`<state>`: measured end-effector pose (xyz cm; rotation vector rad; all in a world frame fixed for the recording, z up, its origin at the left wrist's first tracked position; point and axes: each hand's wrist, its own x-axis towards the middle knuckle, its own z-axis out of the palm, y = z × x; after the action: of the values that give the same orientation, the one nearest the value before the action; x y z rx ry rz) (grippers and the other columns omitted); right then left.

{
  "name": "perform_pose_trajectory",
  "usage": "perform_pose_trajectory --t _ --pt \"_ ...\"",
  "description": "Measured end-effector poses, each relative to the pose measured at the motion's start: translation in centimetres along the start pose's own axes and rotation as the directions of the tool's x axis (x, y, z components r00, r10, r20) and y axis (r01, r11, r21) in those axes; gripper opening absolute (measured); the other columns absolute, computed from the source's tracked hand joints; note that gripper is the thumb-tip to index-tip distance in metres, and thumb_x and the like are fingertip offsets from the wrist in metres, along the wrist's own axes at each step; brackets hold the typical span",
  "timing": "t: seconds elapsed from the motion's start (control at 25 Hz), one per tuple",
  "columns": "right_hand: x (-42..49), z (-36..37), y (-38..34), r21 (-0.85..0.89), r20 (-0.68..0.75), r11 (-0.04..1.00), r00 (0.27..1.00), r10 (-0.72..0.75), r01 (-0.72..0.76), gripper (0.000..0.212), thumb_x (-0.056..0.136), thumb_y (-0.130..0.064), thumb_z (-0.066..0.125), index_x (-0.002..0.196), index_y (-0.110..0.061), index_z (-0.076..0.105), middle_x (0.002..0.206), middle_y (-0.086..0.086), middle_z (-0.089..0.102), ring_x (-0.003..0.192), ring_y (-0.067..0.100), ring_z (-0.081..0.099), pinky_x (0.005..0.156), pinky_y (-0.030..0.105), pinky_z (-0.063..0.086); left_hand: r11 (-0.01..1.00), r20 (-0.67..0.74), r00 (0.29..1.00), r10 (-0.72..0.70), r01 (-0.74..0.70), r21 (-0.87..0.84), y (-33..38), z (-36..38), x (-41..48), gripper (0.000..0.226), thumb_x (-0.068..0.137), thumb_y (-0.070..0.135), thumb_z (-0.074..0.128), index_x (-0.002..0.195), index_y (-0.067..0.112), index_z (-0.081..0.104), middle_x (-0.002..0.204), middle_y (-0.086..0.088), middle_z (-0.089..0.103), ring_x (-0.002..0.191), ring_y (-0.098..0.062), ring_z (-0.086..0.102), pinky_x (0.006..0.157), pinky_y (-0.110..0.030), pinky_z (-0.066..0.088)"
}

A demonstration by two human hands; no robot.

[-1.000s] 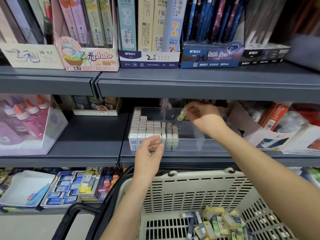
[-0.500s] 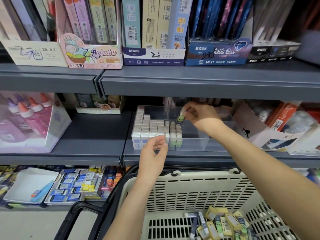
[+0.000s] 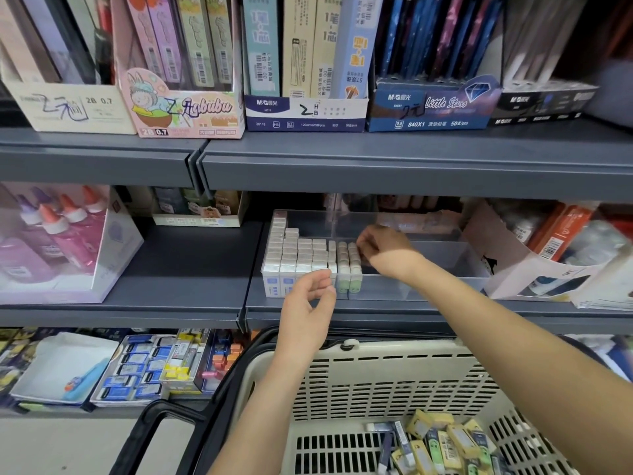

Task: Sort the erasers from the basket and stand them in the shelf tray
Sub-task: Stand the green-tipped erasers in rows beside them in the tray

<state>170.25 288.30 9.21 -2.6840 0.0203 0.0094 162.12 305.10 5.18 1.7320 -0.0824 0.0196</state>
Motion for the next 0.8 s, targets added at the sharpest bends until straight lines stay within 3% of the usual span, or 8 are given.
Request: perform_pose_trajectory --t 0.2,0.28,0.4,0.48,0.56,0.6,0.68,0.8 --pt "-0.3 -0.7 0.1 0.031 0.019 1.0 1.0 0.001 -0.001 0.012 0.093 -0.015 0.045 0.089 -0.024 0.051 0.102 0.002 0.065 0.084 0.017 0.057 0.075 0.025 0.043 1.0 -0.006 1.0 0.005 -0.005 0.003 0.1 0.0 -0.3 0.022 0.092 0.016 0.054 0.111 0.027 0.057 0.105 0.016 0.061 0.091 0.01 0.057 0.091 -0.035 0.051" --pt "-1.3 -1.4 0.3 0.153 -0.01 0.988 1.0 0.016 -0.014 0.013 0.094 -0.013 0.043 0.09 -0.023 0.051 0.102 0.005 0.066 0.088 0.02 0.062 0.082 0.032 0.051 1.0 -0.038 0.999 0.029 -0.029 -0.003 0.2 0.0 -0.7 0.02 0.092 0.016 0.054 0.108 0.027 0.059 0.103 0.014 0.062 0.092 0.003 0.059 0.089 -0.037 0.052" --pt "-5.0 -2.8 1.2 0.388 -0.115 0.92 0.993 -0.011 0.055 0.017 0.092 -0.011 0.046 0.084 -0.024 0.052 0.092 0.003 0.07 0.089 0.017 0.068 0.084 0.042 0.054 0.994 -0.083 0.994 0.07 -0.077 -0.08 0.7 0.4 -2.3 0.017 0.091 0.015 0.055 0.095 0.031 0.061 0.087 0.012 0.067 0.081 -0.003 0.063 0.07 -0.027 0.055" --pt "-9.2 -3.1 2.2 0.495 -0.151 0.863 0.988 -0.031 0.102 0.019 0.089 -0.017 0.052 0.078 -0.031 0.056 0.08 -0.005 0.071 0.081 0.007 0.069 0.078 0.034 0.056 0.984 -0.028 0.998 0.051 -0.055 -0.171 0.7 1.2 -4.4 0.018 0.092 0.011 0.053 0.091 0.026 0.062 0.075 0.012 0.067 0.068 -0.003 0.063 0.055 -0.019 0.051" --pt "-13.6 -2.1 4.0 0.571 -0.094 0.816 0.995 -0.046 0.091 0.017 0.086 -0.021 0.056 0.078 -0.035 0.058 0.078 -0.007 0.071 0.074 0.005 0.07 0.071 0.023 0.056 0.987 0.09 0.996 0.0 0.015 -0.162 0.0 2.3 -7.1 0.022 0.092 0.007 0.05 0.089 0.025 0.062 0.068 0.011 0.066 0.063 -0.004 0.06 0.049 -0.019 0.048" --pt "-15.5 -1.0 5.1 0.549 -0.033 0.833 0.998 -0.051 0.061 0.015 0.086 -0.023 0.057 0.079 -0.036 0.058 0.077 -0.007 0.071 0.073 0.005 0.069 0.069 0.019 0.055 0.99 0.158 0.986 -0.045 0.066 -0.127 -0.6 2.8 -8.3 0.023 0.092 0.006 0.05 0.087 0.025 0.061 0.068 0.01 0.065 0.063 -0.005 0.06 0.048 -0.018 0.047" --pt "-18.8 2.0 7.5 0.339 0.138 0.941 0.988 -0.072 0.021 0.011 0.087 -0.027 0.058 0.083 -0.036 0.055 0.076 -0.009 0.067 0.076 0.004 0.066 0.068 0.016 0.051 0.984 0.283 0.944 -0.172 0.178 0.004 -1.7 3.4 -10.9 0.02 0.092 0.008 0.051 0.089 0.026 0.06 0.077 0.01 0.064 0.072 -0.007 0.06 0.053 -0.014 0.047" --pt "-21.4 6.8 10.5 -0.015 0.393 1.0 0.919 -0.005 0.012 0.006 0.089 -0.028 0.058 0.091 -0.023 0.061 0.088 -0.009 0.064 0.084 0.01 0.061 0.07 0.02 0.047 0.936 0.4 0.864 -0.305 0.194 0.294 -2.5 2.8 -12.4 0.013 0.093 0.016 0.052 0.102 0.023 0.057 0.097 0.01 0.06 0.09 -0.005 0.057 0.072 -0.017 0.046"
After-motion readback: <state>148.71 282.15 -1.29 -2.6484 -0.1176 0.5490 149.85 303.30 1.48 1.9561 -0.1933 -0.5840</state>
